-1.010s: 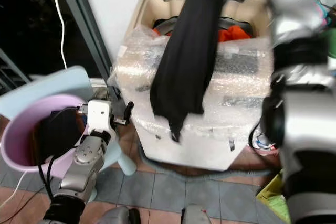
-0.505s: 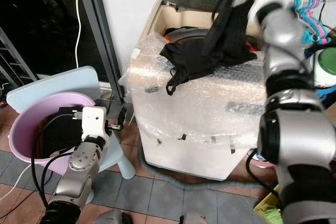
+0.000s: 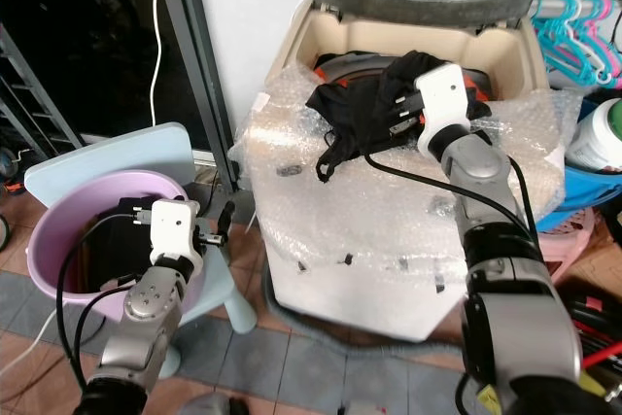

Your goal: Clothes washing

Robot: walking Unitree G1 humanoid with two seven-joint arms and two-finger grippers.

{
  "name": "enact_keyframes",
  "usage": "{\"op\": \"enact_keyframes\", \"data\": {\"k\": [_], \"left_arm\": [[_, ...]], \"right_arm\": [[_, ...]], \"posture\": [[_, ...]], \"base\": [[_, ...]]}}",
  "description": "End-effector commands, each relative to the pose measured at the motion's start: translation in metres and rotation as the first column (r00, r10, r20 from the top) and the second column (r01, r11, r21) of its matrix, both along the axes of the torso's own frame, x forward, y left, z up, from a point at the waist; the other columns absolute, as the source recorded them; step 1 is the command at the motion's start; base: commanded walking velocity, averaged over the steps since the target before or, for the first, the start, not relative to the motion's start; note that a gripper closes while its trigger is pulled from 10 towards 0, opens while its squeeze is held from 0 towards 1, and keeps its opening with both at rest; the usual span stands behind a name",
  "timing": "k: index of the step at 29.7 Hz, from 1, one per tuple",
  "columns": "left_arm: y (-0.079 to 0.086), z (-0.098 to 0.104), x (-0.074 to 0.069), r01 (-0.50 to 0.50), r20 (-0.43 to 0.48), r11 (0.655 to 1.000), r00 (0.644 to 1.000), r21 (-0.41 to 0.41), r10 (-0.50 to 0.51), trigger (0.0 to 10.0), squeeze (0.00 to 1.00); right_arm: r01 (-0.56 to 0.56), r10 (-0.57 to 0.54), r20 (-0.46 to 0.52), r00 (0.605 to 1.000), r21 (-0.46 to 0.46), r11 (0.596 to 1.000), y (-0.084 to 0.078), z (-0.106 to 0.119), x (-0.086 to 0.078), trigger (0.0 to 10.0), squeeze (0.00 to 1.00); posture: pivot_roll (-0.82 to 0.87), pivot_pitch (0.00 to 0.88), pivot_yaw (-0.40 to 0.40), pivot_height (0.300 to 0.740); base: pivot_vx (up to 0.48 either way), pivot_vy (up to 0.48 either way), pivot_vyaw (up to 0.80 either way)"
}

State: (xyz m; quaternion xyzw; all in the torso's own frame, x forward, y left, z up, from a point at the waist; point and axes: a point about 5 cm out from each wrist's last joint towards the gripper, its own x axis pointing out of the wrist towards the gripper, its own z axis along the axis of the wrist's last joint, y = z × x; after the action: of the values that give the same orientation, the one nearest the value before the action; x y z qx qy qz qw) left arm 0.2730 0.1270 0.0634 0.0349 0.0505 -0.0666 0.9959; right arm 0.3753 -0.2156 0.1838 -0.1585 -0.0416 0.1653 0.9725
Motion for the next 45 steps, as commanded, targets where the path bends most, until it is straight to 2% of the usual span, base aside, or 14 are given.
{"op": "enact_keyframes", "data": {"k": [1,6,8,10,14,20,23,28,30,34,35,39,43,45], "left_arm": [[0.002,0.005,0.002,-0.005,0.014,1.000,1.000,0.003,0.005,10.0,0.00],[0.001,0.005,0.002,0.000,0.013,1.000,1.000,0.003,0.000,10.0,0.00],[0.001,0.004,0.001,0.000,0.011,1.000,1.000,-0.001,0.000,10.0,0.00],[0.001,0.004,0.001,-0.001,0.010,1.000,1.000,0.000,0.001,10.0,0.00],[0.002,0.004,0.001,-0.001,0.009,1.000,1.000,0.003,0.001,10.0,0.00],[0.002,0.004,0.001,-0.002,0.008,1.000,1.000,0.005,0.002,10.0,0.00],[0.000,0.004,0.001,0.002,0.007,1.000,1.000,0.005,-0.002,10.0,0.00],[-0.001,0.005,0.004,0.005,0.010,1.000,1.000,0.012,-0.005,10.0,0.00],[0.001,0.006,0.007,-0.004,0.014,1.000,1.000,0.014,0.004,10.0,0.00],[0.002,0.006,0.007,-0.013,0.015,1.000,1.000,0.015,0.012,10.0,0.00],[0.002,0.006,0.007,-0.015,0.015,1.000,1.000,0.015,0.015,10.0,0.00],[0.000,0.005,0.006,-0.017,0.016,1.000,1.000,0.003,0.017,10.0,0.00],[-0.003,0.006,0.005,-0.020,0.019,1.000,1.000,-0.018,0.021,10.0,0.00],[-0.002,0.008,0.005,-0.020,0.026,1.000,0.999,-0.020,0.021,10.0,0.00]], "right_arm": [[-0.048,0.048,-0.007,0.999,-0.001,0.999,0.004,0.002,-0.004,10.0,1.00],[-0.103,0.103,-0.003,0.995,-0.035,0.994,0.000,0.005,-0.013,10.0,1.00],[-0.197,0.197,-0.004,0.980,-0.019,0.980,-0.002,0.014,-0.019,10.0,1.00],[-0.225,0.225,-0.010,0.974,-0.015,0.974,-0.003,0.017,-0.021,10.0,1.00],[-0.353,0.350,-0.079,0.933,-0.021,0.935,-0.006,0.023,-0.031,10.0,1.00],[-0.449,0.429,-0.202,0.881,-0.067,0.891,-0.009,0.015,-0.037,10.0,1.00],[-0.394,0.350,-0.285,0.893,-0.114,0.912,-0.016,0.000,-0.029,10.0,1.00],[-0.358,0.340,-0.323,0.883,0.004,0.934,-0.021,-0.004,-0.020,10.0,1.00],[-0.295,0.278,-0.371,0.886,0.013,0.955,-0.028,-0.005,-0.013,10.0,1.00],[-0.244,0.236,-0.361,0.902,0.025,0.970,-0.030,0.003,-0.005,10.0,1.00],[-0.227,0.232,-0.330,0.915,0.055,0.972,-0.028,0.010,0.001,10.0,1.00],[-0.254,0.270,-0.270,0.924,0.095,0.963,-0.019,0.022,0.007,10.0,1.00],[-0.315,0.328,-0.292,0.899,0.091,0.945,-0.009,0.015,0.005,10.0,1.00],[-0.313,0.322,-0.286,0.903,0.078,0.947,-0.007,0.008,0.004,10.0,1.00]], "posture": [[-0.06,0.000,0.039,0.740],[-0.07,0.000,0.041,0.740],[-0.06,0.000,0.040,0.740],[-0.06,0.000,0.039,0.740],[-0.06,0.000,0.039,0.740],[-0.06,0.000,0.036,0.740],[-0.06,0.000,0.034,0.740],[-0.05,0.000,0.028,0.740],[-0.05,0.000,0.022,0.740],[-0.05,0.000,0.015,0.740],[-0.05,0.000,0.012,0.740],[-0.05,0.000,0.009,0.740],[-0.05,0.000,0.004,0.740],[-0.05,0.000,0.002,0.740]], "base": [[0.000,0.000,0.00],[0.000,0.000,0.00],[0.000,0.000,0.00],[0.000,0.000,0.00],[0.000,0.000,0.00],[0.000,0.000,0.00],[0.000,0.000,0.00],[0.000,0.000,0.00],[0.000,0.000,0.00],[0.000,0.000,0.00],[0.000,0.000,0.00],[0.000,0.000,0.00],[0.000,0.000,0.00],[0.000,0.000,0.00]]}}
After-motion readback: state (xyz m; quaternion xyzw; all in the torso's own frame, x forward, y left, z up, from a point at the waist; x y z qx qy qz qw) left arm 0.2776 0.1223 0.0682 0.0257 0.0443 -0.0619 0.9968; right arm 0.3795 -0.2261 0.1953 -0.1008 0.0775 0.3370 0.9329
